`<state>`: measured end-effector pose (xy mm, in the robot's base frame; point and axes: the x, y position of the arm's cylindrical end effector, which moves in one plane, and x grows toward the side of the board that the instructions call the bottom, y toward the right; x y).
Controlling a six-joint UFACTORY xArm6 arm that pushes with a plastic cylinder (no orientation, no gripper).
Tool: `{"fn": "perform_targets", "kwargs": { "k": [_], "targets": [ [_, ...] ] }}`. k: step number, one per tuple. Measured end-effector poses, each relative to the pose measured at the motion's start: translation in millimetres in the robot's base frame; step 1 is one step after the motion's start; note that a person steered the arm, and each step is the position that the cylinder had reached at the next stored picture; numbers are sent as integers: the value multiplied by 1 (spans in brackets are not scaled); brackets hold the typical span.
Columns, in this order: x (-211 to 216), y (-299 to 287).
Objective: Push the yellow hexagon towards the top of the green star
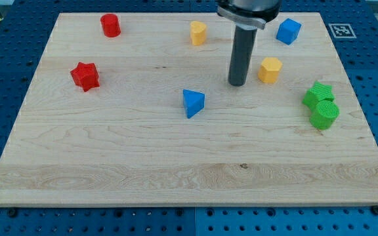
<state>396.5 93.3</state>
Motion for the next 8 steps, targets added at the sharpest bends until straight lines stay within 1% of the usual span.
{"fn": "perform_targets", "kwargs": {
  "k": [1, 2, 3, 4, 5, 6, 7, 8],
  "targets": [
    [1, 22],
    [-13, -9],
    [-38, 8],
    [-33, 57],
    [-25, 74],
    [-14, 32],
    [13, 37],
    [21, 74]
  ]
}}
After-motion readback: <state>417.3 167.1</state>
